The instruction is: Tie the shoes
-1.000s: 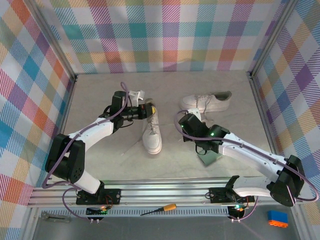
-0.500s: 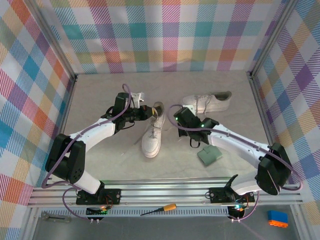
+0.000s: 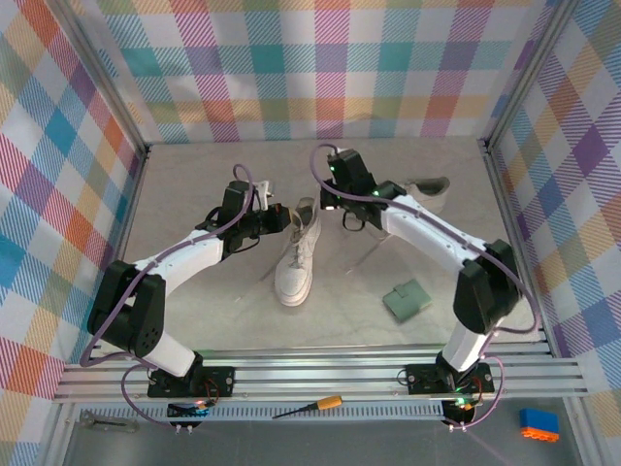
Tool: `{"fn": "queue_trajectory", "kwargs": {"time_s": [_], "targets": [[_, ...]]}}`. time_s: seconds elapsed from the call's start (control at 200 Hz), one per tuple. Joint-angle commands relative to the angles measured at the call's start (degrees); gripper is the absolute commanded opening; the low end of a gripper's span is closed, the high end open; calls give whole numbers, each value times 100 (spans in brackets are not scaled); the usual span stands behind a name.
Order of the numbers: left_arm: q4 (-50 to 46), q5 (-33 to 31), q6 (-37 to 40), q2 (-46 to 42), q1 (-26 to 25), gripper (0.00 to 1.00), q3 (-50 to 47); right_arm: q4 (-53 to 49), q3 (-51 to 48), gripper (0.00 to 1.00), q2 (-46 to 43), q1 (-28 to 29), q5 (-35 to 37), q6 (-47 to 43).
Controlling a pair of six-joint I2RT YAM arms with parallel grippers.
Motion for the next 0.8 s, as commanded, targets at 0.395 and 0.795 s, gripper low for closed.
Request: {"fn": "queue_trajectory", "kwargs": {"time_s": [0.395,0.795], "targets": [[575,119,-145,-205,-24,0,-262,-1204,2094,0,1834,-151,558,-125],[542,154,-55,-218,-27,0,-328,-1166,2189,10,1892,-261,-205,-301]]}}
